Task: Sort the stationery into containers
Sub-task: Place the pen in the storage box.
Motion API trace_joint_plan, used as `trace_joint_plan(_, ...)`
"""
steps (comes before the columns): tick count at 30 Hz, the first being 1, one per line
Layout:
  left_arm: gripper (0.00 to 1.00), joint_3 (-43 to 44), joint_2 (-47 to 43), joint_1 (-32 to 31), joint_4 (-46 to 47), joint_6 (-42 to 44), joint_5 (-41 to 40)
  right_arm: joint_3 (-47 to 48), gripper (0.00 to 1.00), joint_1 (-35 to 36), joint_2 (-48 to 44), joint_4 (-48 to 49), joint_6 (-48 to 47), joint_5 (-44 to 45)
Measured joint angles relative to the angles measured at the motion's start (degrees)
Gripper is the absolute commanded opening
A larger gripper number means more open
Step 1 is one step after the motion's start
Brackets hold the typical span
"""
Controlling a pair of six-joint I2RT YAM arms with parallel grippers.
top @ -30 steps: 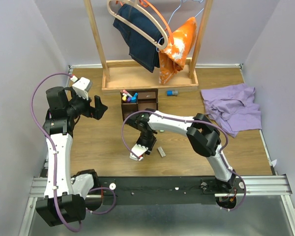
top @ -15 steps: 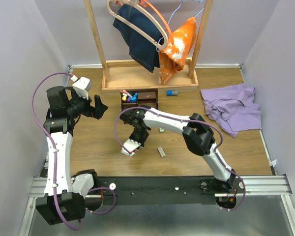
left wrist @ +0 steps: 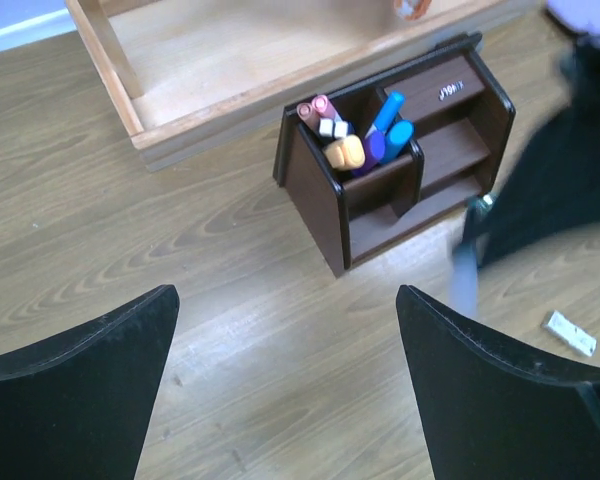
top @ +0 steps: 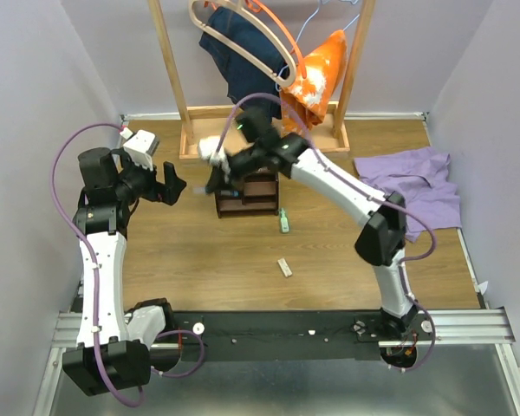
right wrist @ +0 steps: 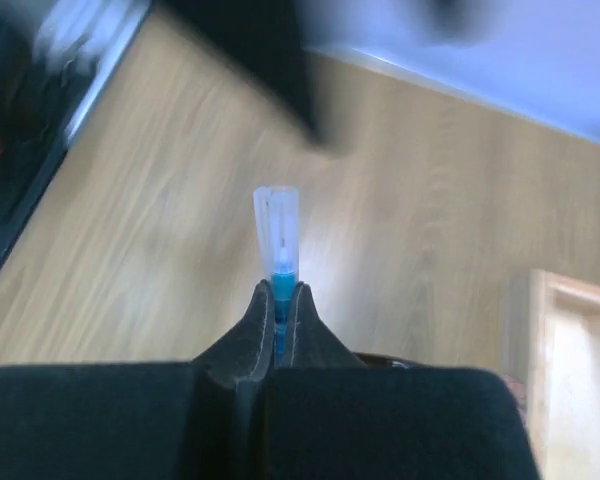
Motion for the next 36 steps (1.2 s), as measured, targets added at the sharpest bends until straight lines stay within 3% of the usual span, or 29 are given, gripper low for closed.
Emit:
trace_joint_plan(3,0.99,-0.02,0.00,0.00,1.66,-1.75,-0.17,-12.15,0.01,-7.89,-4.20,30.97,31.52,-6.29)
trace_joint_plan(6,0.99,-0.04,0.26,0.00,3.63,-3.52,-0.15,-17.22,0.01,-14.16,-3.30,53.24,53.53,-6.49)
trace_joint_plan(8,0.99,-0.04,0.92,0.00,4.37,-4.26,-0.15,-18.43,0.01,-16.87,-1.86,64.48,63.69,-6.21)
trace_joint_plan(11,0.99,-0.02,2.80,0.00,4.83,-4.98,-0.15,-19.37,0.01,-17.35,-0.22,76.17,71.58,-6.03)
trace_joint_plan(19,0.99,0.09,6.93,0.00,4.61,-5.11,-0.15,-22.32,0.01,-15.32,0.59,91.82,75.69,-5.92)
trace_joint_plan(27,0.99,0.22,9.51,0.07,4.68,-4.90,-0.15,-33.55,0.01,-15.58,0.72,99.71,66.51,-3.96)
trace_joint_plan(36,0.99,0.83,12.33,0.15,4.81,-4.66,-0.20,-34.12,0.01,-16.00,3.26,105.98,62.14,-1.14)
